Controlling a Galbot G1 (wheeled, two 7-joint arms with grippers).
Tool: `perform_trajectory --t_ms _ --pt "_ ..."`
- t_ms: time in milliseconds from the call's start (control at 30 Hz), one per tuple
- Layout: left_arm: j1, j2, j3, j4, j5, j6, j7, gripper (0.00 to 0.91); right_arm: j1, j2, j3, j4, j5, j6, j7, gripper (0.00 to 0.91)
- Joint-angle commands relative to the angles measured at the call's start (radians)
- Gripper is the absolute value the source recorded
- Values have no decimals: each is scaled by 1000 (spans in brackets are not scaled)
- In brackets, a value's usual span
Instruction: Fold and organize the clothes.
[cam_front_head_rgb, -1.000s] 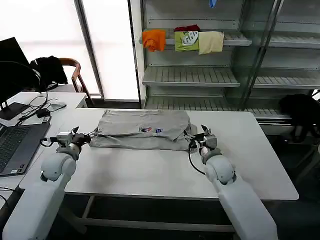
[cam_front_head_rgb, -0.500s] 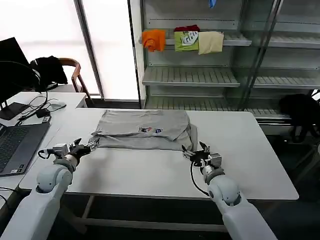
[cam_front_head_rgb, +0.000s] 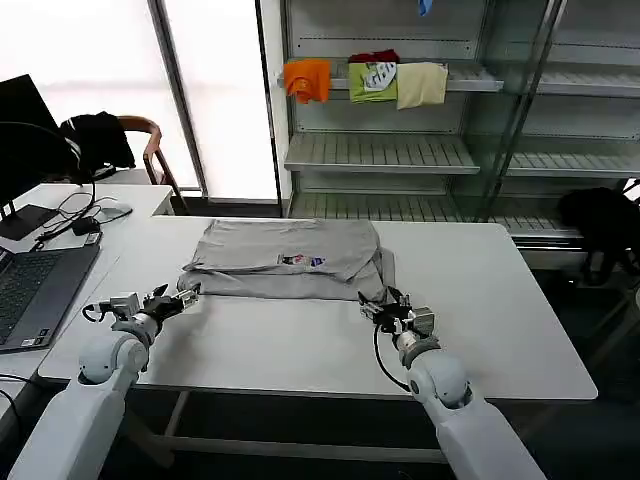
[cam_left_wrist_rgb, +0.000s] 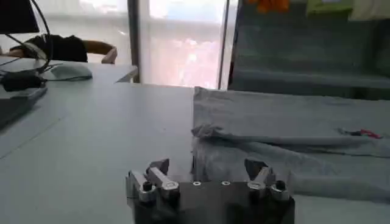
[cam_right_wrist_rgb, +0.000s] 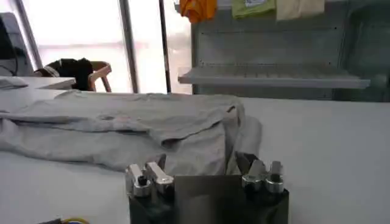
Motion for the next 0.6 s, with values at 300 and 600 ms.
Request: perform_trajectory --t_ms 300,600 --pt "-26 -6 8 68 11 -3 21 413 20 7 3 -67 3 4 -5 453" --pt "-28 -2 16 74 20 -3 40 10 24 8 -12 -53 1 2 -16 0"
